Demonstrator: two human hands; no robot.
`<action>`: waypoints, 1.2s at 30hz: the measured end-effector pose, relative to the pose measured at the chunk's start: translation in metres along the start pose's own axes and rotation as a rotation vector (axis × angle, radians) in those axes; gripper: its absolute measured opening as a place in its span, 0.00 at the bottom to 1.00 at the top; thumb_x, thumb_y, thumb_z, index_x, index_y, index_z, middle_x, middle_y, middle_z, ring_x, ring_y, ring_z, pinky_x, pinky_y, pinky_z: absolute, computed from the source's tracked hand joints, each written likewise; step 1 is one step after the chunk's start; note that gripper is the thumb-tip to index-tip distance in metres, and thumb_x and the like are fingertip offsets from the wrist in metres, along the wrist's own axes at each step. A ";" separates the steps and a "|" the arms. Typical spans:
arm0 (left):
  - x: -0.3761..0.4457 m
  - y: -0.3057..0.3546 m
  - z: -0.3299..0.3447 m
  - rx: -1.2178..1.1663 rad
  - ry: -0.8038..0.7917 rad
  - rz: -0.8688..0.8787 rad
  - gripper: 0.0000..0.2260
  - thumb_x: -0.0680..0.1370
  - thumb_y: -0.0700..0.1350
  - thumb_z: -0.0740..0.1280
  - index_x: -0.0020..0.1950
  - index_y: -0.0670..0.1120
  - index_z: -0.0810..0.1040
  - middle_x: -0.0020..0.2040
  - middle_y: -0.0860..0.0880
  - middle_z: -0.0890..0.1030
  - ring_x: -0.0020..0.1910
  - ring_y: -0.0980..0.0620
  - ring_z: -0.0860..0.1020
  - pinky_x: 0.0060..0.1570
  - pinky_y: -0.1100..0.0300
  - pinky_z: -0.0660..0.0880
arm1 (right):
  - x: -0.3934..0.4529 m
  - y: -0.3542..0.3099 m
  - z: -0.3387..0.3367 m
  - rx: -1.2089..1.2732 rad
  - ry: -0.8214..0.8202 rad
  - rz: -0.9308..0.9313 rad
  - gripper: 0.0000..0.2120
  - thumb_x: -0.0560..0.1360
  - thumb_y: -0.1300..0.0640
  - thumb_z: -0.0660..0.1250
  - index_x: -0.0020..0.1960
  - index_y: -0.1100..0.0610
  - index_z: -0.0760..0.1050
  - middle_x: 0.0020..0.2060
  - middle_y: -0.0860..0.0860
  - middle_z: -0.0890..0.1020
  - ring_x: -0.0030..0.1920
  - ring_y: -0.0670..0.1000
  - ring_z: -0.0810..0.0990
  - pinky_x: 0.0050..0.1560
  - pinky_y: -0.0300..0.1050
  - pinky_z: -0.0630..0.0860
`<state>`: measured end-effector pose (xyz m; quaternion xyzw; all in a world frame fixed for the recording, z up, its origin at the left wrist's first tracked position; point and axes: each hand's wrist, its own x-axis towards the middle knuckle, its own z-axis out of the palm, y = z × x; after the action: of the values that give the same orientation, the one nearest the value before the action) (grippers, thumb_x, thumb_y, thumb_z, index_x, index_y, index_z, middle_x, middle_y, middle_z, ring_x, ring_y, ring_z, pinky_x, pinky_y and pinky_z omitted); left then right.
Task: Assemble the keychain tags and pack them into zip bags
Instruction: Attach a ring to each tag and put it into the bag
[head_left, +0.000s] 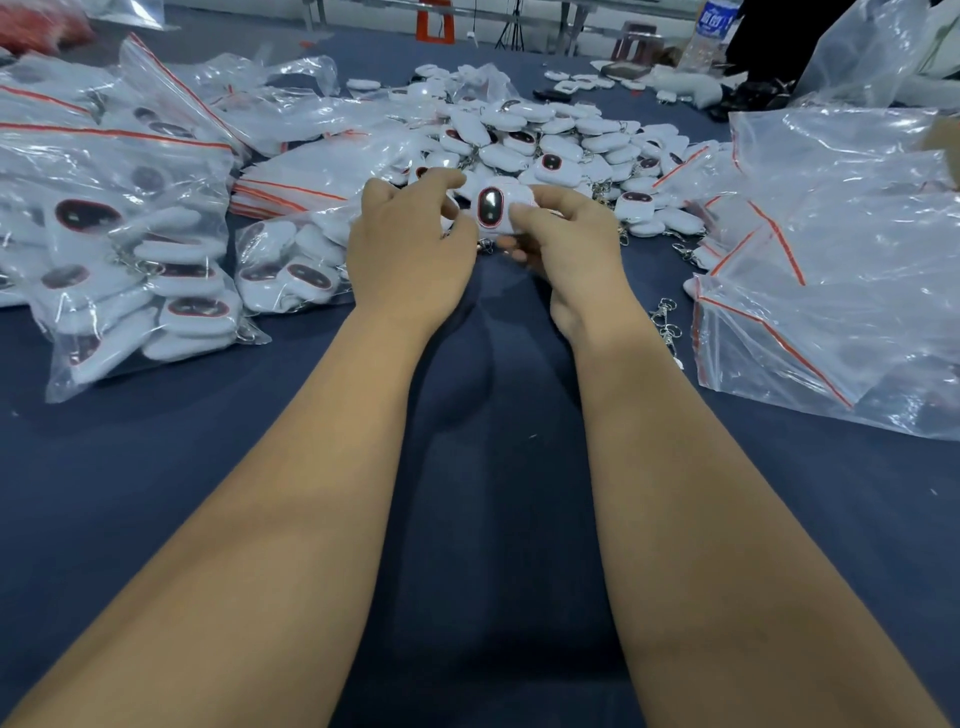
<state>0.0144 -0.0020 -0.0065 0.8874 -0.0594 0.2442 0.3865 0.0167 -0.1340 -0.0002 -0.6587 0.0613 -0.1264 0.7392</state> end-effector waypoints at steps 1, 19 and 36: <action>0.000 -0.001 0.000 0.003 -0.005 -0.007 0.16 0.78 0.52 0.61 0.65 0.59 0.75 0.48 0.61 0.72 0.61 0.54 0.70 0.49 0.61 0.63 | -0.002 -0.002 0.002 0.054 -0.032 0.028 0.10 0.77 0.67 0.65 0.58 0.64 0.74 0.45 0.58 0.82 0.35 0.48 0.83 0.36 0.38 0.78; 0.002 -0.001 0.000 -0.027 -0.023 -0.071 0.13 0.77 0.52 0.61 0.59 0.60 0.78 0.41 0.59 0.67 0.53 0.52 0.71 0.46 0.58 0.63 | -0.008 -0.002 0.015 -0.235 -0.205 -0.030 0.12 0.72 0.74 0.62 0.53 0.70 0.79 0.50 0.69 0.82 0.44 0.55 0.80 0.53 0.55 0.80; 0.002 -0.001 0.000 0.050 -0.028 -0.043 0.11 0.78 0.52 0.61 0.57 0.56 0.80 0.39 0.56 0.65 0.57 0.47 0.73 0.46 0.55 0.68 | -0.004 0.000 0.013 -0.149 -0.229 -0.027 0.09 0.79 0.66 0.60 0.52 0.56 0.77 0.45 0.54 0.80 0.38 0.46 0.80 0.36 0.37 0.77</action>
<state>0.0169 -0.0009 -0.0065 0.9012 -0.0396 0.2251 0.3683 0.0163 -0.1204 0.0010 -0.7226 -0.0231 -0.0557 0.6886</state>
